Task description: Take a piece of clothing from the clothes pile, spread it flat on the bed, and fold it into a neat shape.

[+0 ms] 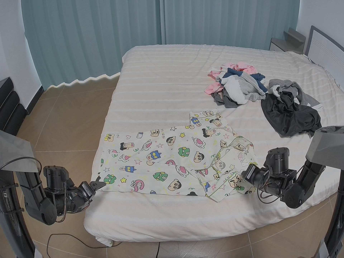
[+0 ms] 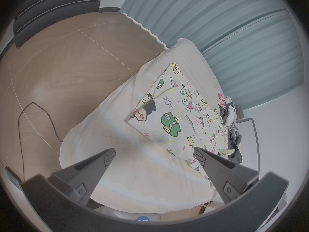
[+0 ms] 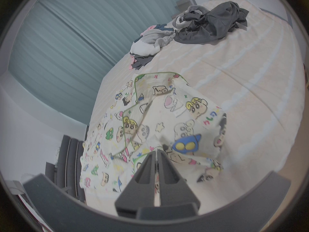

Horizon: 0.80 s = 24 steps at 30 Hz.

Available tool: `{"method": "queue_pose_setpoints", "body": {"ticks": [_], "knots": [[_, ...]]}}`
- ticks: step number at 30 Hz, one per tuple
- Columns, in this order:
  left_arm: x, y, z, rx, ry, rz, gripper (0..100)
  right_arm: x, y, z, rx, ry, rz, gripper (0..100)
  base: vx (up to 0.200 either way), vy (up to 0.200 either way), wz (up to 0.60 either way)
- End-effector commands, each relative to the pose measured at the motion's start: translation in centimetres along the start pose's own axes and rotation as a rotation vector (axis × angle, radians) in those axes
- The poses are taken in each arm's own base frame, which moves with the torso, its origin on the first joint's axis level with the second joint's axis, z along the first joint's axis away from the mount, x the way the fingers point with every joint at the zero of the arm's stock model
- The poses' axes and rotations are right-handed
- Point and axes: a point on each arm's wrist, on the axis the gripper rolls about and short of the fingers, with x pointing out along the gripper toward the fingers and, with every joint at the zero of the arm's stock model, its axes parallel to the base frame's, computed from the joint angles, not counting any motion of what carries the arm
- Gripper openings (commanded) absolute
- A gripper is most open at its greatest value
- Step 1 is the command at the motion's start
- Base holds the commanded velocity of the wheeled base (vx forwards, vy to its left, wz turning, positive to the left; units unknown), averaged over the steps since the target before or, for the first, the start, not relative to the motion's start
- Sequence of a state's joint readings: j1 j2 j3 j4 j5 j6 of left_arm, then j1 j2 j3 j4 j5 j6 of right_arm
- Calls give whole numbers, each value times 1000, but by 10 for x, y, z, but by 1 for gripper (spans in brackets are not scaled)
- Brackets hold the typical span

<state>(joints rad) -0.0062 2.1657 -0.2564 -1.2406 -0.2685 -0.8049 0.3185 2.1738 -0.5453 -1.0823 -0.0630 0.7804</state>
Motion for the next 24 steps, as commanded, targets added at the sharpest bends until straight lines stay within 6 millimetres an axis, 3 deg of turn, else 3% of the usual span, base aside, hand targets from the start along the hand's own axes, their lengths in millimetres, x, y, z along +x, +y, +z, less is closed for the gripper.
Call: {"method": "queue_pose_setpoints", "body": {"ticks": [1, 8, 16, 17, 24], "knots": [[0, 0, 0, 0, 0, 0, 100, -19, 1, -5, -36, 18, 2, 0, 0, 0, 0], [0, 0, 0, 0, 0, 0, 100, -26, -11, -16, -78, 63, -44, 0, 0, 0, 0], [0, 0, 0, 0, -1, -1, 100, -18, -23, -24, -78, 96, -92, 0, 0, 0, 0], [0, 0, 0, 0, 0, 0, 100, -18, -25, -27, -79, 106, -101, 100, 0, 0, 0], [0, 0, 0, 0, -1, -1, 100, -23, -28, -28, -85, 111, -111, 100, 0, 0, 0]]}}
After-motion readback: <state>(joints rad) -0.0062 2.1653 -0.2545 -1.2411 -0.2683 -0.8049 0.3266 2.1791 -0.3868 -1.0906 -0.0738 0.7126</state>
